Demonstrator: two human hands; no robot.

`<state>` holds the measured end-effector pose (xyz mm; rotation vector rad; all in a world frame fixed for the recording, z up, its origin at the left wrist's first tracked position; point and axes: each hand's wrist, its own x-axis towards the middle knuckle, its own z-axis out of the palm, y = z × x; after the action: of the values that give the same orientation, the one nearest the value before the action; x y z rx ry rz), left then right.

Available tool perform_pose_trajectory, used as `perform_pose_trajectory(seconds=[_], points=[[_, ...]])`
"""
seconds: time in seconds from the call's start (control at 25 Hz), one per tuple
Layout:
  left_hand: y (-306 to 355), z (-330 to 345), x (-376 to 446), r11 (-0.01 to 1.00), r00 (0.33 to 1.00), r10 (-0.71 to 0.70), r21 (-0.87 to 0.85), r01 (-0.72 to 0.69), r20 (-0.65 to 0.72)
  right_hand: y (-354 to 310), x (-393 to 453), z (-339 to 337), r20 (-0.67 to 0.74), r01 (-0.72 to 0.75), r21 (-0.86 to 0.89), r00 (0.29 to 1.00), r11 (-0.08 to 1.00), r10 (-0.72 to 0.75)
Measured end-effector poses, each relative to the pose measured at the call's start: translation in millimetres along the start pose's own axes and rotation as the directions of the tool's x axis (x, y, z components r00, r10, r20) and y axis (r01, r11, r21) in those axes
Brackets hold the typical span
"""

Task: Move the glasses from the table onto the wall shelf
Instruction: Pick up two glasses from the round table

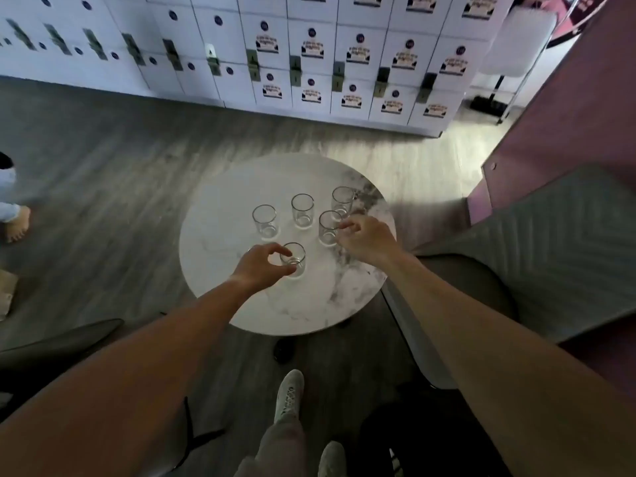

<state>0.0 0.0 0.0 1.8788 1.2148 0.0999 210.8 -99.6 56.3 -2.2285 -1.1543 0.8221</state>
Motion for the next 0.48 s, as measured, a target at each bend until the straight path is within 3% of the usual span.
perform_pose_trajectory(seconds=[0.16, 0.48], points=[[-31.4, 23.3, 32.2, 0.989, 0.993, 0.116, 0.097, -0.113, -0.032, 11.0, 42.8, 37.0, -0.031, -0.033, -0.128, 0.999, 0.991, 0.030], [-71.9, 23.8, 82.2, 0.905, 0.916, 0.386, 0.147, -0.400, 0.114, 27.4, 103.4, 75.7, -0.070, -0.074, -0.212, 0.996, 0.974, 0.061]])
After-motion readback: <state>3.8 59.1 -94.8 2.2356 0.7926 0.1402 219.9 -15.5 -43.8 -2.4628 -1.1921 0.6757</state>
